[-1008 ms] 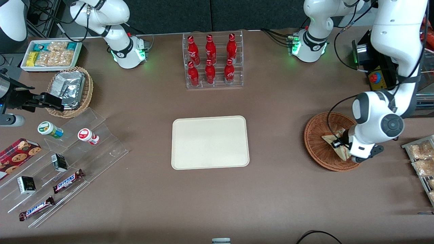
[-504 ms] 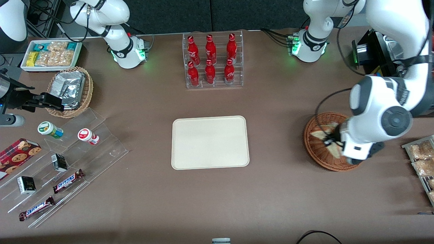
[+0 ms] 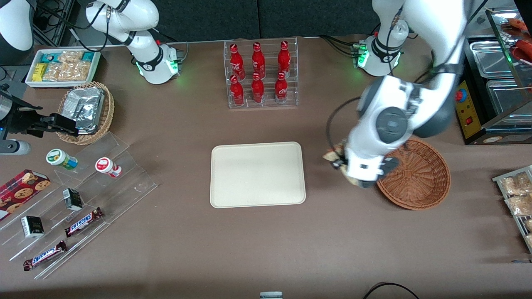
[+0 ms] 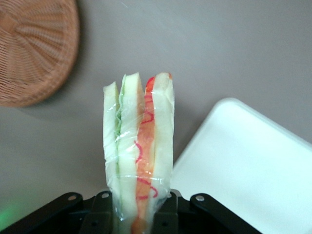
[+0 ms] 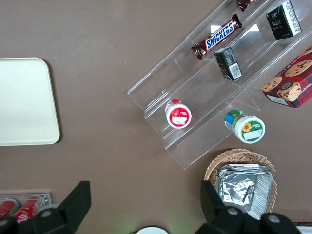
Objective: Place sandwich from basket to tray
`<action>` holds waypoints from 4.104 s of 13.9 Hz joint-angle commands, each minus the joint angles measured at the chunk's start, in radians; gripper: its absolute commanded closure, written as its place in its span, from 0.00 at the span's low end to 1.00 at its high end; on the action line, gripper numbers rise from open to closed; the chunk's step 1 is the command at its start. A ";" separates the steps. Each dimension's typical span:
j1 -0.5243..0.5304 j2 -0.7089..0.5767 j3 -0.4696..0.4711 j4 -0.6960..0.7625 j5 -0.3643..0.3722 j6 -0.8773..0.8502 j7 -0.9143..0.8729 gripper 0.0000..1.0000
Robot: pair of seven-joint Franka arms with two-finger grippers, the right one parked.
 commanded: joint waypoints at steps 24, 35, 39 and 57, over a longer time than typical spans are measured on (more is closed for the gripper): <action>-0.295 0.573 -0.031 0.402 0.088 0.300 0.234 0.84; -0.191 0.387 -0.031 0.393 0.095 0.077 0.240 0.01; -0.047 0.147 -0.039 0.172 0.055 0.013 0.430 0.01; 0.549 -0.466 -0.031 -0.213 0.032 -0.117 1.047 0.00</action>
